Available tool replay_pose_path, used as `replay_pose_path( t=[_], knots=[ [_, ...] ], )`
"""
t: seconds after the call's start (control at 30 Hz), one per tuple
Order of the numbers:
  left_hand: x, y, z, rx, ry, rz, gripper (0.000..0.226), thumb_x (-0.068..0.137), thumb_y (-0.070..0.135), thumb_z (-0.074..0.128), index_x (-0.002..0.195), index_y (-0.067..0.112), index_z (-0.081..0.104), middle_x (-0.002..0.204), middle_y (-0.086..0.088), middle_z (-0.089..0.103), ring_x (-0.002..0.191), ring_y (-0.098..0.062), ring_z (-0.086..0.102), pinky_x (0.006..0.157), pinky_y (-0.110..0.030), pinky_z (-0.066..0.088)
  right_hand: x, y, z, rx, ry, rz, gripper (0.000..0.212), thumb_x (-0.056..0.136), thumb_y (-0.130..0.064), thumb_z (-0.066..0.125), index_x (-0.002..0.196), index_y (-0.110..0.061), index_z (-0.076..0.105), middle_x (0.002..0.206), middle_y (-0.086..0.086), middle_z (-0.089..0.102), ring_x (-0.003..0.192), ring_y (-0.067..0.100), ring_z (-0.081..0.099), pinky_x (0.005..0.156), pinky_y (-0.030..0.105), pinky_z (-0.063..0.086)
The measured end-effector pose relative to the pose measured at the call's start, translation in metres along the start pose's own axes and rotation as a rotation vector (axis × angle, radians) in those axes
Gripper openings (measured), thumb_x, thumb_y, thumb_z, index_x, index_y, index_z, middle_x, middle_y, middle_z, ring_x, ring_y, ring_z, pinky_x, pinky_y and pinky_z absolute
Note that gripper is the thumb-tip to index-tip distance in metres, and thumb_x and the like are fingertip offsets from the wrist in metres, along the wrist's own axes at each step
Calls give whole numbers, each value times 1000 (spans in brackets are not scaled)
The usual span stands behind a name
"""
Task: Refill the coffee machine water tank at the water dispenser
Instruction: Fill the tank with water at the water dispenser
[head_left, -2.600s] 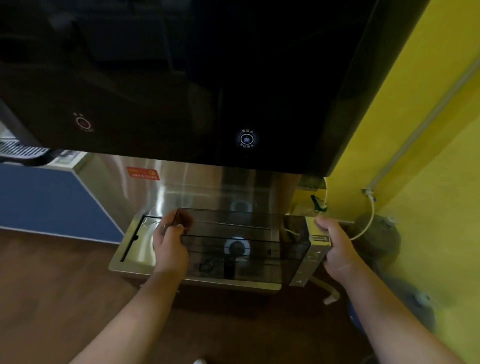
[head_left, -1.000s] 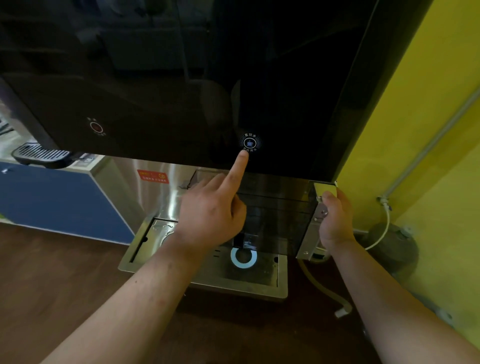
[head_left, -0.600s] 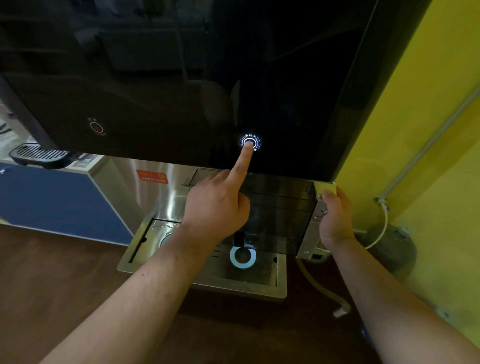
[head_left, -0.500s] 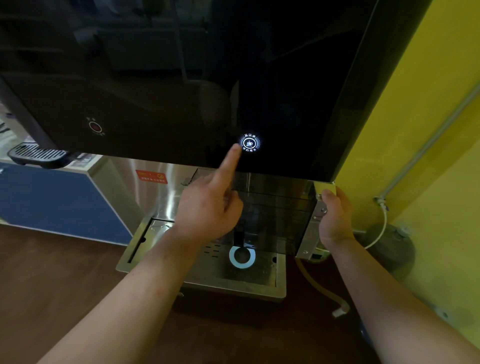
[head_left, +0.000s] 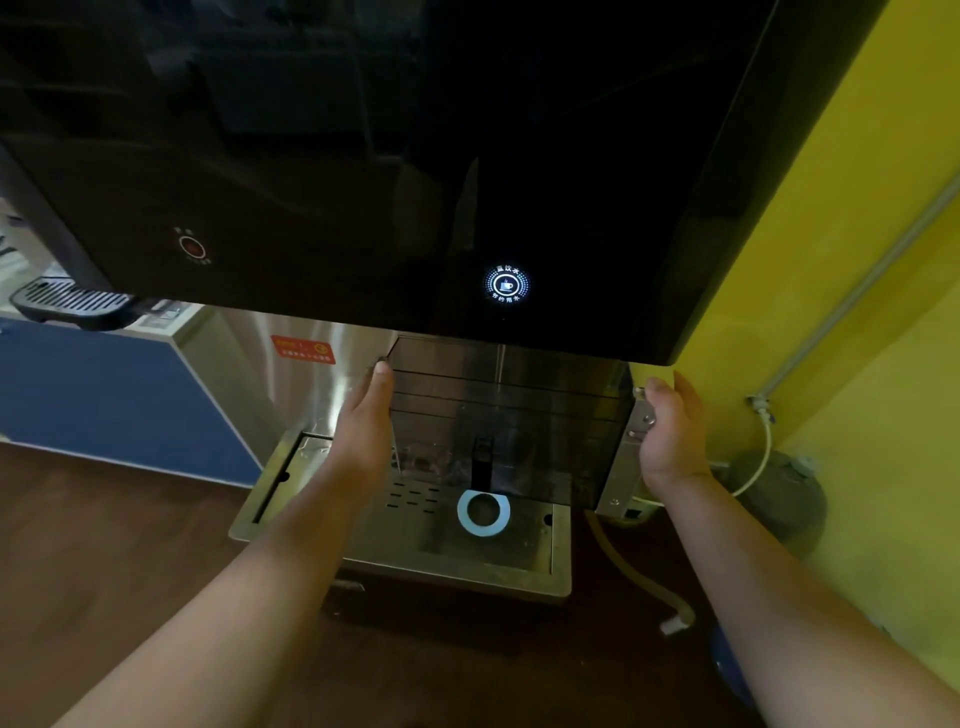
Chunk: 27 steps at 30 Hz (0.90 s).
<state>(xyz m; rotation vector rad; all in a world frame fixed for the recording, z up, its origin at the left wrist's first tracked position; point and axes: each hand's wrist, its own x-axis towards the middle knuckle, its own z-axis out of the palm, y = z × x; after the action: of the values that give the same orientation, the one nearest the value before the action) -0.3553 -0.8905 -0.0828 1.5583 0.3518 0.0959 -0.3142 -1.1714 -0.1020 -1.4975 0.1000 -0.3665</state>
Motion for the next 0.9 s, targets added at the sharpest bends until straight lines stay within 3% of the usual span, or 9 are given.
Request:
replay_pose_path(
  t=[0.13,0.23,0.3,0.37,0.47,0.53,0.6,0.77,0.9],
  knots=[
    [9,-3,6,-22,10,-3,44,108,41,33,144,23,50,135,-3,58,135,-22,49,115,-43,38,1,2,-1,-13,29,31,12,81,-34,47,81,-25,56,69,-8,57,68,16,53,73,34,39],
    [13,-1,6,-44,8,10,26,109,33,34,104,37,59,101,12,69,98,0,66,84,-22,50,1,1,-2,-5,16,11,12,82,-31,46,80,-23,55,66,-10,56,64,14,52,66,31,39],
    [13,2,6,-67,13,1,27,109,29,35,93,35,56,74,18,73,70,10,68,63,-11,49,4,3,-3,3,-1,9,13,81,-33,48,80,-22,54,63,-11,57,63,15,52,63,31,39],
    [12,3,8,-57,22,9,26,109,29,36,92,33,55,63,28,70,62,15,66,55,-6,48,5,4,-4,-1,-13,6,19,77,-41,50,79,-22,54,68,-3,55,66,22,50,67,33,38],
    [13,0,9,-65,59,11,25,108,30,40,89,32,57,67,17,72,65,11,68,68,-15,51,6,5,-4,-20,-19,-4,20,74,-45,50,75,-25,53,64,-10,55,65,22,49,66,34,38],
    [13,-2,8,-80,58,0,22,107,32,42,92,35,58,88,12,68,88,0,68,94,-32,52,6,4,-2,-22,-26,-19,14,79,-37,50,76,-24,53,59,-14,58,63,14,53,63,29,40],
    [15,-5,7,-88,41,-2,20,107,35,43,95,36,59,100,11,65,104,-9,61,108,-42,44,7,2,1,-11,-36,-38,12,83,-29,45,79,-22,54,60,-15,61,61,5,57,59,23,44],
    [15,-6,8,-107,30,-4,22,108,30,41,95,34,59,91,14,69,93,0,64,99,-33,46,3,-1,2,-4,-34,-53,13,83,-26,42,81,-21,53,68,-8,57,56,-5,55,57,12,43],
    [15,-6,10,-114,29,-6,25,109,25,38,93,30,58,64,26,72,66,13,68,70,-17,48,3,-1,2,-2,-27,-56,13,83,-25,42,83,-20,54,70,-8,59,60,-5,57,62,15,45]
  ],
)
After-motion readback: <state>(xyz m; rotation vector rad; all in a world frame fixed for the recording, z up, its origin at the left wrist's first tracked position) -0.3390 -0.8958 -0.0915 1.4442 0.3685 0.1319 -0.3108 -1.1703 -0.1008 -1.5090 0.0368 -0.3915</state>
